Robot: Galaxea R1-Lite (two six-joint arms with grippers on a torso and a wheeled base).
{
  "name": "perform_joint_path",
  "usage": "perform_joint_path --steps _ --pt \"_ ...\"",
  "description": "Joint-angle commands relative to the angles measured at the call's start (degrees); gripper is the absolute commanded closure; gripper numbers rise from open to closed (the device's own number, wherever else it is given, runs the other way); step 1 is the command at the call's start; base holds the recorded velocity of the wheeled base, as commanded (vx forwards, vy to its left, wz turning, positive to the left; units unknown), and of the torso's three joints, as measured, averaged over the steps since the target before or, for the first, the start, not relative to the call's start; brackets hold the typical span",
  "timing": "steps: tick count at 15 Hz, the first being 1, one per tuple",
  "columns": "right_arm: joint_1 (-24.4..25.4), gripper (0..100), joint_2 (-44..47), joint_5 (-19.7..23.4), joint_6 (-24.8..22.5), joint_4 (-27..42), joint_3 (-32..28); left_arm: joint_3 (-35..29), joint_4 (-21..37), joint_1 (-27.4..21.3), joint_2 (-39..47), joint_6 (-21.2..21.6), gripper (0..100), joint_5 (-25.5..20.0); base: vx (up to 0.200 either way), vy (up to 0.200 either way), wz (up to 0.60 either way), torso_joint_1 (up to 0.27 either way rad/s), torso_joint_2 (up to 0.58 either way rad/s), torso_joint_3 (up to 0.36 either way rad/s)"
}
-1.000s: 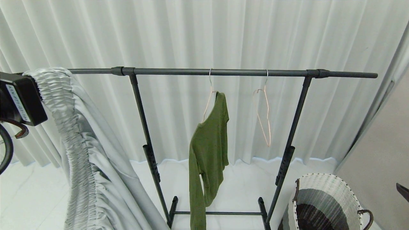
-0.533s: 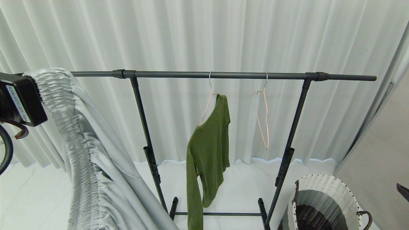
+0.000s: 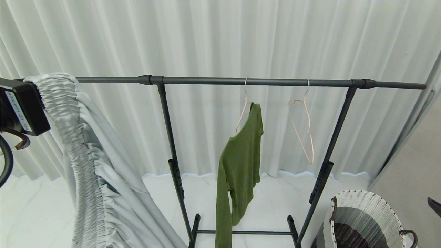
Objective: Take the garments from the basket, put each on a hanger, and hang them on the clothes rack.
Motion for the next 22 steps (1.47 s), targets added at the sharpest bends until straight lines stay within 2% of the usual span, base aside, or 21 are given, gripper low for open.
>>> perform_joint_path --steps 1,7,11,19,22 --pt "0.0 0 0.1 -0.1 0.0 0.1 0.1 0.0 -0.1 -0.1 0.1 0.0 100 -0.1 0.000 0.000 0.00 0.000 0.00 0.000" --pt "0.0 0 0.3 0.3 0.1 0.1 0.2 0.0 -0.1 -0.2 0.4 1.6 100 -0.2 0.000 0.000 0.00 0.000 0.00 0.000" --pt "0.0 0 0.5 2.6 0.2 0.1 -0.1 0.0 -0.1 -0.2 0.4 1.7 100 -0.1 0.000 0.000 0.00 0.000 0.00 0.000" --pt "0.2 0 0.7 2.6 0.2 0.1 0.0 0.0 -0.1 -0.2 0.5 1.7 100 -0.1 0.200 0.000 0.00 0.001 0.00 0.003" --pt "0.3 0 0.7 4.7 0.2 0.1 -0.1 0.1 -0.1 -0.2 0.5 1.6 100 -0.1 0.200 0.000 0.00 0.007 0.00 0.009"
